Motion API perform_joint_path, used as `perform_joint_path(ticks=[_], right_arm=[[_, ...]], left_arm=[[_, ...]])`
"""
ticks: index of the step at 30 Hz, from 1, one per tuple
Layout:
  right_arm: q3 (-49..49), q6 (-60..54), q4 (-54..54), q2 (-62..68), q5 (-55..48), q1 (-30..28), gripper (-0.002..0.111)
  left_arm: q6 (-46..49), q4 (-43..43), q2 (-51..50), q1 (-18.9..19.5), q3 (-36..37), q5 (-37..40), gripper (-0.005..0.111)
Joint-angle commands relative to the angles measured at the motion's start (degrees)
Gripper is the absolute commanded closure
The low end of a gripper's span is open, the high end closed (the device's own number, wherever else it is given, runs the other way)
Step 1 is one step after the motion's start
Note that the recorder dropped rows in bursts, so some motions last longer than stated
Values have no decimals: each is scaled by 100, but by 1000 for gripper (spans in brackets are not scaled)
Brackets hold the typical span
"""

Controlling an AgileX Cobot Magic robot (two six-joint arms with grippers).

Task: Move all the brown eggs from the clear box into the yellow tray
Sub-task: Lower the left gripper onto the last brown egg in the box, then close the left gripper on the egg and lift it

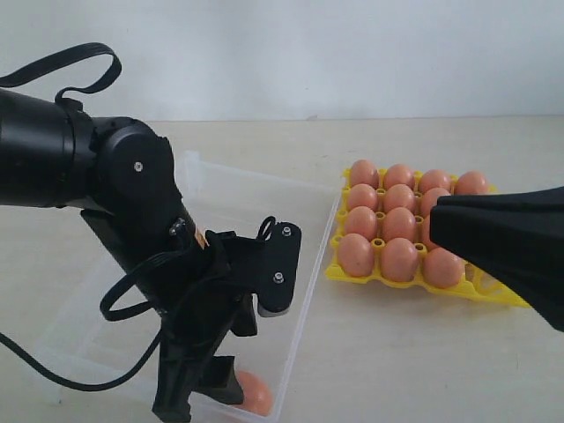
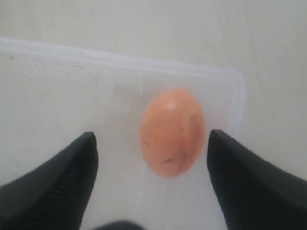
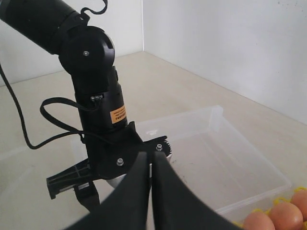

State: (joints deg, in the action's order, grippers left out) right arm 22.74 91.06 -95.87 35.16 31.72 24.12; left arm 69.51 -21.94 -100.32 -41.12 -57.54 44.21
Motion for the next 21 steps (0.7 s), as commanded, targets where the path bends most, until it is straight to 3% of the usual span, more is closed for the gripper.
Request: perform_joint_path(ticks=[1,8,12,16,21], right_arm=[[-6,14,8,-17,59,-20,108],[-6,14,8,-17,100,-20,108],[-6,14,8,-17,113,-20,108],[-6,14,8,-17,126,-20,108],[-6,14,8,-17,126,-20,108]], left_arm=[[60,66,61,-16,25,-92,49],[148,-316,-50,-16,25,-13,62],[148,-292,-276,-16,25,-120,58],[36,-282,-342,-16,25,-566,46],[36,-282,-414,-16,25,-564,45]])
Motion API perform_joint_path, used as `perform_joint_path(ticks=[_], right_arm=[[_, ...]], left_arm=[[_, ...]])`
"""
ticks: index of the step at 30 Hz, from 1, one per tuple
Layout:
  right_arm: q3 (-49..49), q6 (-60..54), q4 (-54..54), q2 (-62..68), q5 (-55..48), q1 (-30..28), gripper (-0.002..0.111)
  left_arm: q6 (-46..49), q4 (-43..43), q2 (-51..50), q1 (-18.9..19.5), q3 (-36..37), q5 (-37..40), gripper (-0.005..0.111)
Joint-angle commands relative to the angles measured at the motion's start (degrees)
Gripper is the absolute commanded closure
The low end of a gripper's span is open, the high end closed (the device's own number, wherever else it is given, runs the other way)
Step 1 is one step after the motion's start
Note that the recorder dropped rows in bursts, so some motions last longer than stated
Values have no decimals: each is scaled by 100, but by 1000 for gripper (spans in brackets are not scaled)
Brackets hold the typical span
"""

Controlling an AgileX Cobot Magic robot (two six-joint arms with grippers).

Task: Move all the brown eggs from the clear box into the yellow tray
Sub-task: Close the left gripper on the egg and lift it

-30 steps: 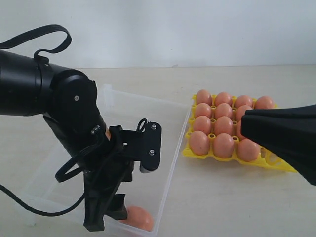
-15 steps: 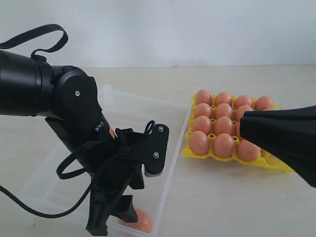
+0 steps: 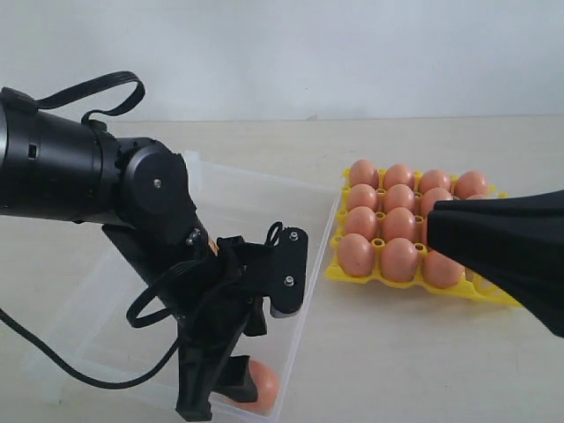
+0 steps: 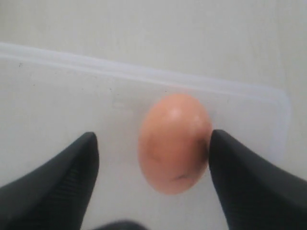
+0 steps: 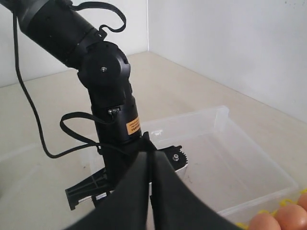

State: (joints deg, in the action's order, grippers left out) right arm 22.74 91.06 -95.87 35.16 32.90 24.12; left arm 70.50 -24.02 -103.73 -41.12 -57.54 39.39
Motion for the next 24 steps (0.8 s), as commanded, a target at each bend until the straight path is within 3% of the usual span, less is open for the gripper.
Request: perform_joint_path(ticks=[1,8,18,21,24], right_arm=[[-6,14,8,-17,7,-20,108],[-6,14,-55,-17,6,-20,108],[-6,14,-58,-17,23,-20,108],[-6,14,-69,-17,34,-20,108],[-6,29,-80,-17,34,-20,108]], left_arm=[[-63,-74,-174,-16,25,-127,45],[-15,-71,-771,-16,17,-686,45],[-15,-167,-771,-16,17,-710,48],[-15,-283,-771,-16,17,-858,58],[-15,-297,-771,-16,17,-909,80]])
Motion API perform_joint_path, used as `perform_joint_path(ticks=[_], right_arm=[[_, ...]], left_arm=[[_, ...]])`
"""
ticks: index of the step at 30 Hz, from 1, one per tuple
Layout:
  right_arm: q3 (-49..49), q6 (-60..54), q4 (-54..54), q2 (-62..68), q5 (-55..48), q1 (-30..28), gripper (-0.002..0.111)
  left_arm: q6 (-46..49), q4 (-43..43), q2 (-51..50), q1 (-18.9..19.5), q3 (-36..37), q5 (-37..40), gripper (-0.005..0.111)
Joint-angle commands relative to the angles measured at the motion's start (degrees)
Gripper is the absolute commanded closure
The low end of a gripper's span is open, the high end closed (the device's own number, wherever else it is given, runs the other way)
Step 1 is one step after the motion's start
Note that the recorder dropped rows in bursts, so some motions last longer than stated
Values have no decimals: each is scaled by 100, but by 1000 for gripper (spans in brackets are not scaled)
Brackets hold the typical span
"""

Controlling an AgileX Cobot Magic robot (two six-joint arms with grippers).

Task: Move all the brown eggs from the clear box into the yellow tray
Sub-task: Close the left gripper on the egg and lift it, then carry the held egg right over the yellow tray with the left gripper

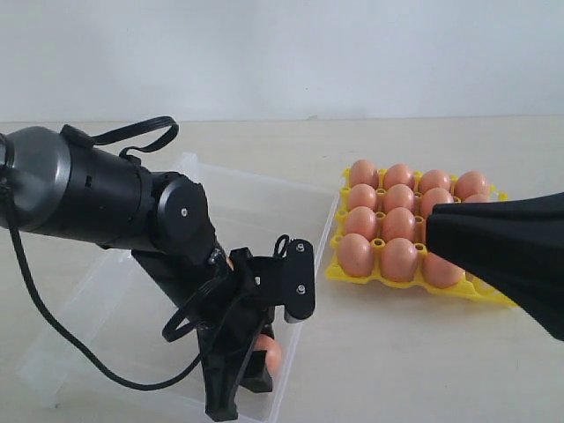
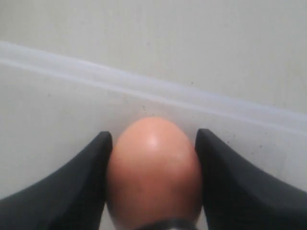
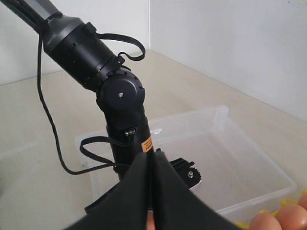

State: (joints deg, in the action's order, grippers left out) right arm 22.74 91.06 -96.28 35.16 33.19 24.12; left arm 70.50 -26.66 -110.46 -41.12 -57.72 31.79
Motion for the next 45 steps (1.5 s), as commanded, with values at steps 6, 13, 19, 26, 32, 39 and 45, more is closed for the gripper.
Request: perform_joint_path(ticks=[6,13,19,26,32,39,45], right_arm=[[-6,29,-38,-17,6,-20,108],[-6,29,-50,-17,6,-20,108],[-6,128,-144,-17,6,-20,108],[-6,198,-143,-17,-13,-20,108],[-6,336,-169,-17,-13,-20,108],[-6,359,-169,-17,-13,-20,108],[-6,359,-169,-17,-13,-20,108]], left_arm=[[-11,182,-99,-16,35,-210,103],[-62,199,397,-5,35,-683,103],[172,-556,1362,-5,35,-1189,103],[5177,-6782,1568,-5,-112,565,103],[5169,-7328,364,-5,-1097,2241,103],[5169,-7328,-859,-5,-2038,2411,103],[5169,-7328,-1652,-5,-2971,2588,103]])
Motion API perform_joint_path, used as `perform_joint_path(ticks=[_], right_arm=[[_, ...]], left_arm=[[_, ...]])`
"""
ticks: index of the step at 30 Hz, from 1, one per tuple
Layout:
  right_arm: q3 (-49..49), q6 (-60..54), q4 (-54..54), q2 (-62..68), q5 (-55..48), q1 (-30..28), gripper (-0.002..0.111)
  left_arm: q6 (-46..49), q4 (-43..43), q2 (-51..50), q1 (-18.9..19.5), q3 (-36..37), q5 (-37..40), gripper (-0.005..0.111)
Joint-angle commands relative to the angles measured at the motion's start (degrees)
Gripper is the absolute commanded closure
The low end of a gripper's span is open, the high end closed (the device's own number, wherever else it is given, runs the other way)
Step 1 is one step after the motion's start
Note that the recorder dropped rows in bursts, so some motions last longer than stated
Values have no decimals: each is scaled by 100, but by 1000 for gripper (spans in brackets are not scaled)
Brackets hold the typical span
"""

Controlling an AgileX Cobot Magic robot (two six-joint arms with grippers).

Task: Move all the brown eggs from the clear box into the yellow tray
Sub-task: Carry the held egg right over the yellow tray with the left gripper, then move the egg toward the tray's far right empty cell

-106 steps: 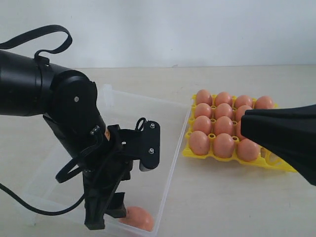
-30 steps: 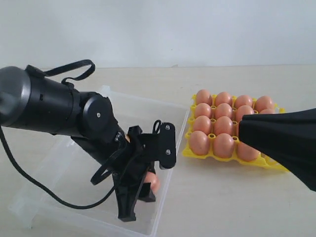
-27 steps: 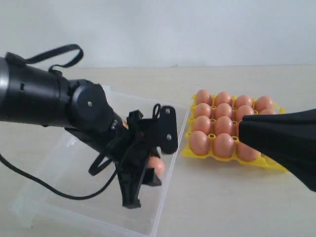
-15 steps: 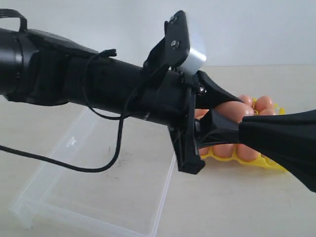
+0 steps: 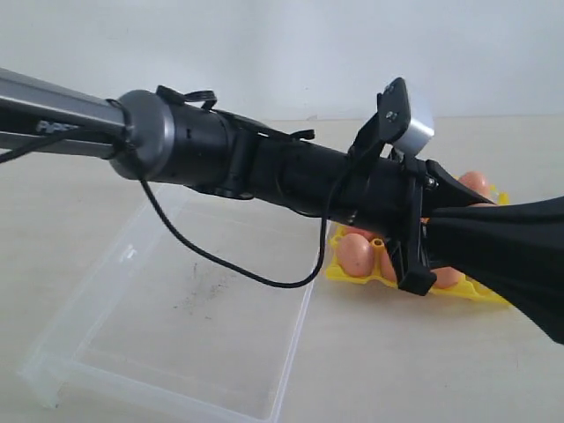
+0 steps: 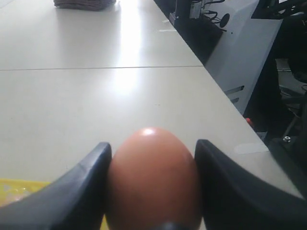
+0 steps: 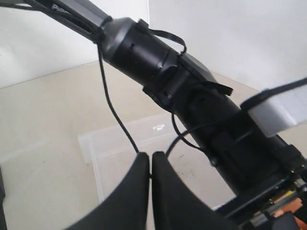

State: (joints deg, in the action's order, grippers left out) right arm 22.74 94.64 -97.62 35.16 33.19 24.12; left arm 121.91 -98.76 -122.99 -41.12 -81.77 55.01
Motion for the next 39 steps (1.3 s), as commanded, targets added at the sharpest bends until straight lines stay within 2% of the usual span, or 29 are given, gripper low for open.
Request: perform_joint_path(ticks=[1,10,15,22,39], right_arm=[[-6,1,-36,-17,-13,-20,108],[-6,78,-36,-17,-135,-20,108],[-6,101,-36,-160,-169,-20,108],[-6,256,-36,-968,-169,-20,108],[-6,1078,-87,-3466,-690,-20,108]], left_arm=[[28,-119,-536,-5,-746,348,103],[28,-119,-1679,-5,-2064,911,103],[28,-119,-2161,-5,-2505,1051,103],[28,-119,-2513,-5,-2817,989,103],[28,-119,-2550,-5,-2953,626,103]])
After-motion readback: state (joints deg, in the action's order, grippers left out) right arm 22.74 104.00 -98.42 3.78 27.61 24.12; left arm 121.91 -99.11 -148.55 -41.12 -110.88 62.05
